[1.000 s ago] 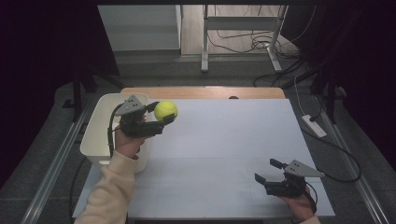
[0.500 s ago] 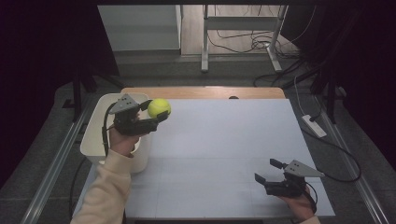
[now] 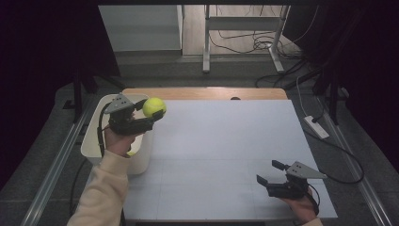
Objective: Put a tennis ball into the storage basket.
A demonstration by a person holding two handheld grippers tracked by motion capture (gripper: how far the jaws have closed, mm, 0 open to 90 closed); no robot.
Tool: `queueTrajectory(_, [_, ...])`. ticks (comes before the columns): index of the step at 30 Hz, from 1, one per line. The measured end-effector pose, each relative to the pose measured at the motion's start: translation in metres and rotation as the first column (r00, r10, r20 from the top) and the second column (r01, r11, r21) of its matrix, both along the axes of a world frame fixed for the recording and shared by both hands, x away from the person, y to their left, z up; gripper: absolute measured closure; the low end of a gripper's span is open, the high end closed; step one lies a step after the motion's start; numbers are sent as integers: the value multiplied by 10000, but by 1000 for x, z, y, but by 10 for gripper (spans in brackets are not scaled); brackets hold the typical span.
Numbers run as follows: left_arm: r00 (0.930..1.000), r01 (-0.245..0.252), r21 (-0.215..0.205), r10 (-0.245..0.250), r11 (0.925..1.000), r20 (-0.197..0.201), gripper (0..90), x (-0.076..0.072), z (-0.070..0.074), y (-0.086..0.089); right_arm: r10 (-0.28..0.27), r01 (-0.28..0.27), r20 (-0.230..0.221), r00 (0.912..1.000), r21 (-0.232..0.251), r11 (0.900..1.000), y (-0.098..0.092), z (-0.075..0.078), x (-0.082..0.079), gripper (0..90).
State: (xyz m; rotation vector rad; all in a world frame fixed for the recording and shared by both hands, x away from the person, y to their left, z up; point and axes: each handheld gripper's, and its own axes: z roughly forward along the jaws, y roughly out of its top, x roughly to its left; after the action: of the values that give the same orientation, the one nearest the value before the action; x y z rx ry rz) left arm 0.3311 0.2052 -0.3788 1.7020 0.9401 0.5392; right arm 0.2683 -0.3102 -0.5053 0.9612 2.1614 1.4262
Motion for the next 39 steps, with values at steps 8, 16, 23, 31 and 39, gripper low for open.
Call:
queueTrajectory(8, [9996, -276, -4, 276, 9996, -69, 274, 2, -1, 8, 3, -3, 5, 10000, 4, 10000, 0, 0, 0, 127])
queueTrajectory(16, [9987, -480, 51, 481, 9988, -157, 275, 3, -2, 14, 7, -7, 4, 10000, -10, 10000, 0, 0, 0, 127])
queueTrajectory(23, [9977, -644, 58, 645, 9979, -226, 274, 3, -3, 19, 9, -9, 13, 10000, 3, 10000, 1, 0, 0, 127])
queueTrajectory(31, [9956, -867, 120, 870, 9962, -342, 274, 6, -5, 26, 15, -15, 11, 10000, 8, 10000, 1, 0, 0, 127])
queueTrajectory(39, [9912, -1233, 257, 1243, 9920, -454, 274, 9, -6, 35, 7, -7, 1, 10000, 16, 10000, 1, 0, 0, 127])
